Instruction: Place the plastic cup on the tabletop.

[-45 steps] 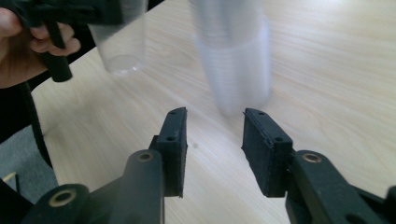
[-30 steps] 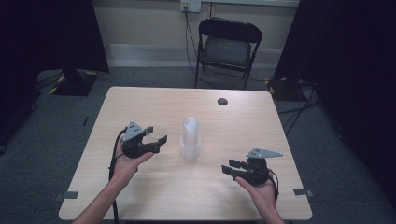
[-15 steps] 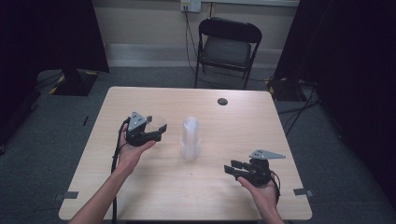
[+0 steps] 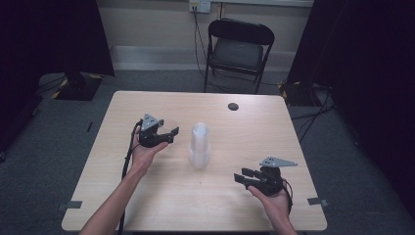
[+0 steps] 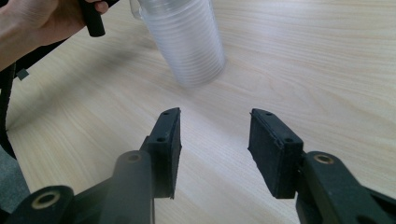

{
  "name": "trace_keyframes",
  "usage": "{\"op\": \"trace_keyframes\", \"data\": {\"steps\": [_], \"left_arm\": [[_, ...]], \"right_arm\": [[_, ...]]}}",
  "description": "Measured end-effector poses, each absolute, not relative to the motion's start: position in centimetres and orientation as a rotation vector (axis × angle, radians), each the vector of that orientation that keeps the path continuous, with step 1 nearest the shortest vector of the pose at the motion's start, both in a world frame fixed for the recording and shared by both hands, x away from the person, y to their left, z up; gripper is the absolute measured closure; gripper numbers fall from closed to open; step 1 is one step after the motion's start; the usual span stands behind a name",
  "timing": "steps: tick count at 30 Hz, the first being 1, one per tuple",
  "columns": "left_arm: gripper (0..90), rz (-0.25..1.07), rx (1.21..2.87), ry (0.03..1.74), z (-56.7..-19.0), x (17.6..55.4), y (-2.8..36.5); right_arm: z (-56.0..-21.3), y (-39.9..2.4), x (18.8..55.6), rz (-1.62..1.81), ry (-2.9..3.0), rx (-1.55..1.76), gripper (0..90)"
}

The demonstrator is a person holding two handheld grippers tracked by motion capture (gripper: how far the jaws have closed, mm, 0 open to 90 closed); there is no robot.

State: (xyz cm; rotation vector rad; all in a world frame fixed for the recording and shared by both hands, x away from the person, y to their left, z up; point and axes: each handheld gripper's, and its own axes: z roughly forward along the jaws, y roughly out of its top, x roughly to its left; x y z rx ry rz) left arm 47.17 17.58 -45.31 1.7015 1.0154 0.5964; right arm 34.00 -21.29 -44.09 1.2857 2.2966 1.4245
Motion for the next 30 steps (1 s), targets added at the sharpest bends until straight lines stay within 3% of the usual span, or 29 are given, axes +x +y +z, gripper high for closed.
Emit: {"op": "trace_keyframes", "data": {"steps": [8, 13, 15, 30], "left_arm": [[26.5, 0.532, 1.729, 1.029, -46.1, 47.5, 17.4], [24.1, 0.54, 1.72, 1.03, -46.2, 47.6, 17.5], [28.1, 0.539, 1.744, 1.03, -46.4, 47.6, 17.5], [27.9, 0.565, 1.797, 0.992, -47.2, 47.0, 17.8]], "right_arm": [[-44.1, -21.3, 34.0, 1.419, 2.307, 1.277, 55.7], [-44.1, -21.1, 33.9, 1.42, 2.312, 1.272, 55.6], [-44.1, -21.1, 33.9, 1.419, 2.313, 1.27, 55.7], [-44.0, -21.2, 33.8, 1.415, 2.306, 1.271, 55.8]]}}
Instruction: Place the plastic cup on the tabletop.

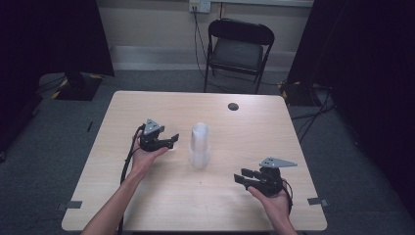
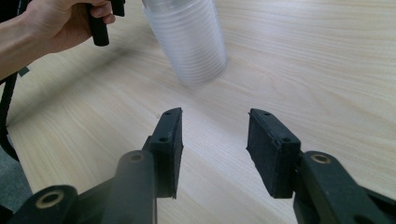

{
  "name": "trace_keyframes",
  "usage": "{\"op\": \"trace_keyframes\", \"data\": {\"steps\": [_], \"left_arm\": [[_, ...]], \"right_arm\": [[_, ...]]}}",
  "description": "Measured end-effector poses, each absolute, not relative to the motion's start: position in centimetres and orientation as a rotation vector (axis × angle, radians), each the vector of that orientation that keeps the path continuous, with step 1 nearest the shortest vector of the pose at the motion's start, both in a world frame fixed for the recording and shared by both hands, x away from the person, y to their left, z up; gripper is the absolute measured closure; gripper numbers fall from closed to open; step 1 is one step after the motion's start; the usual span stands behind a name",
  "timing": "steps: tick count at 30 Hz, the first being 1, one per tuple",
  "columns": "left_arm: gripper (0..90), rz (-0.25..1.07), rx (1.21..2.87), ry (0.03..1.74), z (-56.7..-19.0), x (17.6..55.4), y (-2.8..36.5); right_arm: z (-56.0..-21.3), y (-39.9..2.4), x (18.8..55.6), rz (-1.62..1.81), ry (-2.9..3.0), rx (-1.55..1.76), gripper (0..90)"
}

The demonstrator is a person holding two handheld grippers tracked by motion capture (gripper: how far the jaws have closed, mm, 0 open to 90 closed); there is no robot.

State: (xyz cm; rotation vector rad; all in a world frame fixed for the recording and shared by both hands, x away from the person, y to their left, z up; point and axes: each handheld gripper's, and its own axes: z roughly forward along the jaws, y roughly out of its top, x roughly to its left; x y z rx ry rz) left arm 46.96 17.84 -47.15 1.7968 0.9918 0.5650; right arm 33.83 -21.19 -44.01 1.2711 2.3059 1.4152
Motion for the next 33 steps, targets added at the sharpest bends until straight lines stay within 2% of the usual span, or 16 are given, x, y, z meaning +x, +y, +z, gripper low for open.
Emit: {"op": "trace_keyframes", "data": {"steps": [5, 17, 22, 33], "left_arm": [[27.0, 0.546, 1.82, 1.006, -47.4, 47.1, 17.7], [15.9, 0.52, 1.813, 1.042, -47.8, 47.1, 17.7], [15.9, 0.471, 1.828, 1.055, -47.6, 46.7, 18.3], [16.3, 0.491, 1.827, 1.059, -46.7, 45.2, 19.5]], "right_arm": [[-44.1, -21.2, 33.9, 1.412, 2.309, 1.274, 56.2], [-44.1, -21.7, 33.9, 1.415, 2.29, 1.288, 55.6], [-44.1, -22.0, 33.9, 1.413, 2.28, 1.302, 55.4], [-44.2, -22.0, 34.0, 1.41, 2.284, 1.296, 56.4]]}}
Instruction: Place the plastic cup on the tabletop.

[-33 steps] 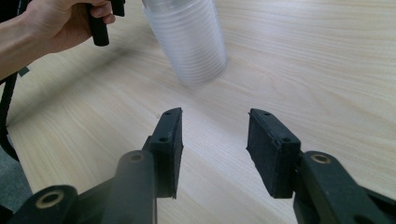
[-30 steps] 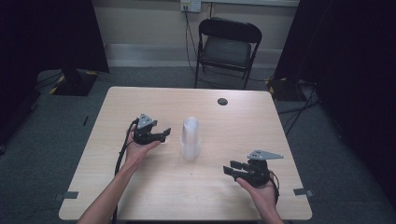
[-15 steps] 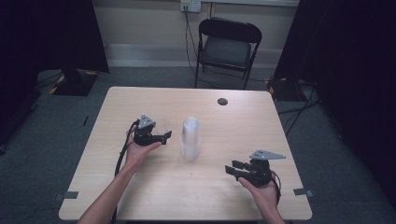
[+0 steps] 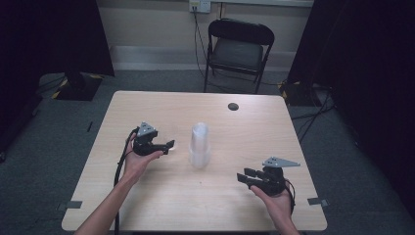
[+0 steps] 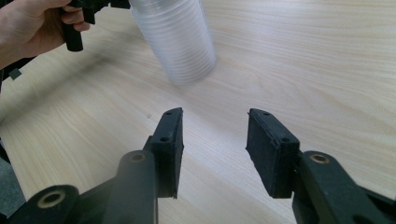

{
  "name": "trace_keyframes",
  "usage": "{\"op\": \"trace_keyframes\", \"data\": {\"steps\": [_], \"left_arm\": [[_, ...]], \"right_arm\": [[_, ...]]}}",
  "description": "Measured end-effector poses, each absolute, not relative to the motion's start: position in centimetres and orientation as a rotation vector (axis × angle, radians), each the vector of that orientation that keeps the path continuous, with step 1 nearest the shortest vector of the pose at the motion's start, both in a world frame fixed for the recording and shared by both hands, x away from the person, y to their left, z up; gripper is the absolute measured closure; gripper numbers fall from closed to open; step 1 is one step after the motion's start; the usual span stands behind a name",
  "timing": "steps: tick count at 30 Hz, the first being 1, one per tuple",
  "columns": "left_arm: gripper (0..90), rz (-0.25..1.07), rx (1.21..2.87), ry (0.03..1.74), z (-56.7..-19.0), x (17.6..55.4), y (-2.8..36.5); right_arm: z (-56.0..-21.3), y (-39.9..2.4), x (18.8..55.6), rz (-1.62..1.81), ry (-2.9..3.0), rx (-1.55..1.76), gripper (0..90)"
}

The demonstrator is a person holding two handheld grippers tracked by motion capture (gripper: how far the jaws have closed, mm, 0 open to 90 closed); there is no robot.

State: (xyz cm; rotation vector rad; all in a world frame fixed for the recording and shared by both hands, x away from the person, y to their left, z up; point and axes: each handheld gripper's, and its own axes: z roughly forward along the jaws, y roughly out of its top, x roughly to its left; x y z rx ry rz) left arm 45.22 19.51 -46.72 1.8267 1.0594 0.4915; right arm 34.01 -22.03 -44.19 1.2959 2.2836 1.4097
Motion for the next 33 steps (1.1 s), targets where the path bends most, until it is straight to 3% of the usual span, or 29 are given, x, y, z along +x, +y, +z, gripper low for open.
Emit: {"op": "trace_keyframes", "data": {"steps": [28, 33], "left_arm": [[16.0, 0.35, 1.834, 1.169, -45.4, 39.6, 22.3], [16.5, 0.404, 1.896, 1.136, -45.3, 37.9, 22.7]], "right_arm": [[-44.5, -23.3, 34.4, 1.378, 2.239, 1.342, 56.1], [-44.7, -23.4, 34.5, 1.376, 2.235, 1.352, 55.9]]}}
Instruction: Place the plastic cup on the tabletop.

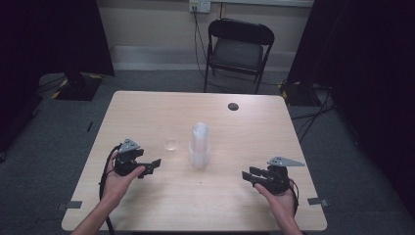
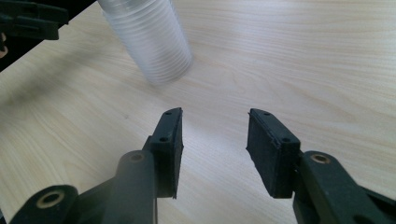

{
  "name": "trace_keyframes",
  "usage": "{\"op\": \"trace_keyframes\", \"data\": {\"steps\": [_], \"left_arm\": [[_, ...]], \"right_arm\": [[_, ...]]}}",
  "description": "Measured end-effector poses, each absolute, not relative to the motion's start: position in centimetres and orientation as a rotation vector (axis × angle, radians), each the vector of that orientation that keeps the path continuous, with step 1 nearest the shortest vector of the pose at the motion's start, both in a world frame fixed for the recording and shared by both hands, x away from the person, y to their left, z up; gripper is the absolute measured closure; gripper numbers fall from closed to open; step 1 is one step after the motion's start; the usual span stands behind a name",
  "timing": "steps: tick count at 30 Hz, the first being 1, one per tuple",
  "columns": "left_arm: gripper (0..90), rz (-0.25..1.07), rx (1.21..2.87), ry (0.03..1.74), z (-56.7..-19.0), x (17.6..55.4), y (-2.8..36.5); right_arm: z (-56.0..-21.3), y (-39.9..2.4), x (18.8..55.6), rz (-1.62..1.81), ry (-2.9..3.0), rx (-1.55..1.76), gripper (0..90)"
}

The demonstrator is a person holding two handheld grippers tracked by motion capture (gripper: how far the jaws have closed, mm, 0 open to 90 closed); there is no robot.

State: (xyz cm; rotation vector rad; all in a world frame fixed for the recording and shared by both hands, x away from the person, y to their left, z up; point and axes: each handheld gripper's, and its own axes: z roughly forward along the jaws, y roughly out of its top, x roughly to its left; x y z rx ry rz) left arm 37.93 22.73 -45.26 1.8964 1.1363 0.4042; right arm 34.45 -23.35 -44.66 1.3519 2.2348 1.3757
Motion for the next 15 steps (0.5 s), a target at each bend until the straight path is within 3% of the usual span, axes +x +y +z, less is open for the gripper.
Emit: {"op": "trace_keyframes", "data": {"steps": [15], "left_arm": [[16.3, 0.454, 2.0, 1.021, -45.6, 34.0, 22.5]], "right_arm": [[-45.0, -23.7, 34.3, 1.371, 2.224, 1.368, 55.4]]}}
